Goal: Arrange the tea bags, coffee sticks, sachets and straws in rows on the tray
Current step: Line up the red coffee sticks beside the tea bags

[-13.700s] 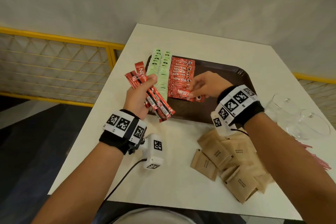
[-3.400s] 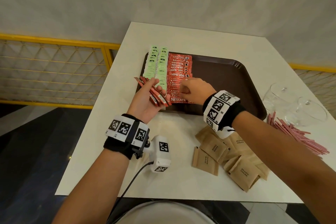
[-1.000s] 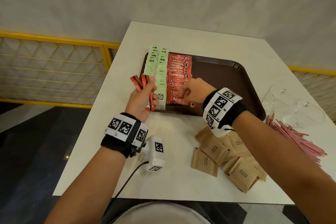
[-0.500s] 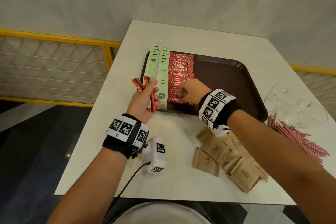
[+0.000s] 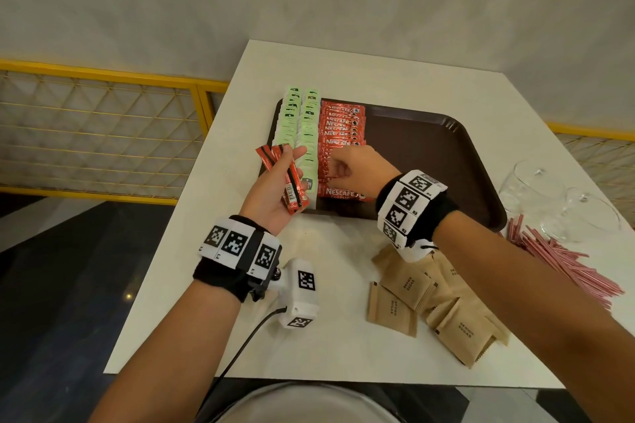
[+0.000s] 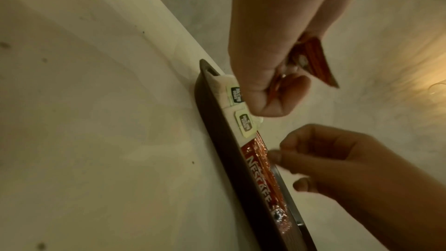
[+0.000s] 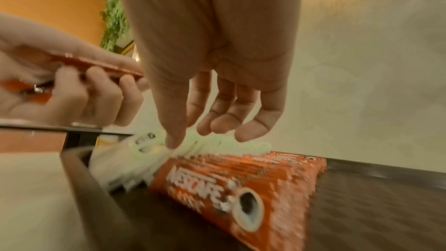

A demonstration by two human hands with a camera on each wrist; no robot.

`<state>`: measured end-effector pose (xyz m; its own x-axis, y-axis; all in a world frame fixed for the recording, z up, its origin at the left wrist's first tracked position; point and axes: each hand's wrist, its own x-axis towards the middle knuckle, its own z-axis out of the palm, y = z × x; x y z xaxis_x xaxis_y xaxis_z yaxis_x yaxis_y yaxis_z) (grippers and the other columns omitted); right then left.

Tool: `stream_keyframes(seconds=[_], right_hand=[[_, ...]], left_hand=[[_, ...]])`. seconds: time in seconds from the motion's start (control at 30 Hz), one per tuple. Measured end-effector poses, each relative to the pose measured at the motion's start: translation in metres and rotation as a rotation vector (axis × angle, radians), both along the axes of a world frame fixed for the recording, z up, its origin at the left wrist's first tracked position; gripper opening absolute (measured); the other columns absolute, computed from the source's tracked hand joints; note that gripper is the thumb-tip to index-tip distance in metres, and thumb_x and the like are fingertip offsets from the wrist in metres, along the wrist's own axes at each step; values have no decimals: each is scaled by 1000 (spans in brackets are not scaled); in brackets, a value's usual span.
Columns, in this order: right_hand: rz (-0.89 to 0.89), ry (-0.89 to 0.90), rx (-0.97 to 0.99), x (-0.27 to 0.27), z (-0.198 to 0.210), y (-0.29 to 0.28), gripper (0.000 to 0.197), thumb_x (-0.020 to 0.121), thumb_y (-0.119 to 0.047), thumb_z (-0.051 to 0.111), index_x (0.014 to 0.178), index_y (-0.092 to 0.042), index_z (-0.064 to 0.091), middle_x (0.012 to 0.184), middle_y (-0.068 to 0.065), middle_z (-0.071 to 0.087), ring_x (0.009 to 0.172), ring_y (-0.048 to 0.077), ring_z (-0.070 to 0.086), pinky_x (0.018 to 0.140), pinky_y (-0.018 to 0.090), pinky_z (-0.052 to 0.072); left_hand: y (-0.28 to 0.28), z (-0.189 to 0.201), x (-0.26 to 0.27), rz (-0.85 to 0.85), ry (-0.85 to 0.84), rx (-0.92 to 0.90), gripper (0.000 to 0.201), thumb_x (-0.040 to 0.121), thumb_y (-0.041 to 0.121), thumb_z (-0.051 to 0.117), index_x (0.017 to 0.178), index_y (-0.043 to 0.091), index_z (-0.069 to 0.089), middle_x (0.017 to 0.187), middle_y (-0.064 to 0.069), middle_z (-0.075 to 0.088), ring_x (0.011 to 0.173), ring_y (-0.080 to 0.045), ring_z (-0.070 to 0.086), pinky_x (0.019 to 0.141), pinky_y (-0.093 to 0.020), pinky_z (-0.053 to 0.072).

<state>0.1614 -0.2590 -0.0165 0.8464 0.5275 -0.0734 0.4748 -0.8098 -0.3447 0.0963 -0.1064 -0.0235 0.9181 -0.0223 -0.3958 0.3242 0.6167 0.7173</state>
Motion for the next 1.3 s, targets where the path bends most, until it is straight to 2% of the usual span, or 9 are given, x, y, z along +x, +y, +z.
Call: stream_keyframes(seconds=[0.17, 0.3, 0.4, 0.47, 0.67, 0.83, 0.97, 1.1, 1.3], right_hand=[[-28, 188, 485, -23, 29, 14, 23, 78, -34, 73, 79, -16, 59, 77, 1, 60, 67, 9, 52, 66, 23, 45], [24, 363, 468, -31, 35, 22, 16, 78, -17, 75, 87, -12, 61, 83, 10, 65, 69, 23, 62, 68, 35, 55], [-53, 445, 559, -27, 37, 14, 12, 84, -7, 67, 95, -5, 62, 82, 8, 63, 65, 12, 62, 57, 19, 54], [-73, 461, 545, -25, 36, 8, 18, 84, -7, 67, 101, -1, 64, 81, 6, 63, 58, 1, 61, 52, 13, 49], [-150, 572, 631, -24, 32, 1, 13, 84, -10, 67, 96, -8, 67, 77, 2, 66, 66, 9, 64, 66, 26, 59], [-115, 453, 532, -25, 37, 2, 23, 84, -15, 68, 106, -6, 67, 76, -3, 62, 53, -2, 53, 50, 14, 43], [-186, 509, 654, -28, 41, 3, 12, 85, -4, 65, 97, -3, 62, 76, 8, 60, 57, 8, 56, 49, 16, 47], [-303, 640, 898, -29, 40, -2, 33, 84, 6, 61, 103, -15, 45, 74, 9, 61, 60, 18, 62, 59, 27, 56], [-230, 518, 754, -32, 40, -13, 36, 85, -9, 65, 117, -20, 52, 86, 0, 60, 74, 12, 62, 70, 33, 59]], left_hand=[[-6, 7, 3, 2, 31, -11, 27, 98, 38, 41, 78, 22, 49, 47, 7, 56, 39, -5, 51, 46, -17, 38], [-10, 12, 2, -68, -13, -63, 35, 97, 47, 35, 81, 23, 54, 60, 5, 65, 47, -6, 57, 42, -16, 40], [-4, 7, 1, -96, -47, -75, 31, 95, 46, 44, 112, 24, 58, 71, 1, 57, 52, -4, 42, 44, -15, 32], [2, 1, 2, -88, -57, -62, 18, 95, 34, 49, 106, 22, 56, 68, -1, 55, 50, -4, 41, 44, -14, 31], [2, -6, 1, -23, -81, -45, 16, 93, 22, 55, 107, 18, 58, 74, -1, 54, 46, -2, 44, 39, -13, 34], [-2, -6, -1, -63, -130, 30, 38, 89, 23, 61, 125, 14, 54, 75, 1, 55, 49, -2, 44, 40, -13, 33], [-3, -3, -4, -79, -123, 79, 44, 77, 26, 70, 117, 12, 59, 73, 2, 61, 53, -5, 41, 39, -14, 33], [-2, -6, -6, -112, -82, 188, 15, 82, 8, 67, 94, 15, 62, 75, -1, 55, 53, -6, 39, 38, -14, 28], [5, -4, -9, -156, -111, 369, 14, 82, 4, 66, 94, 12, 67, 80, -1, 60, 48, -5, 40, 38, -14, 28]])
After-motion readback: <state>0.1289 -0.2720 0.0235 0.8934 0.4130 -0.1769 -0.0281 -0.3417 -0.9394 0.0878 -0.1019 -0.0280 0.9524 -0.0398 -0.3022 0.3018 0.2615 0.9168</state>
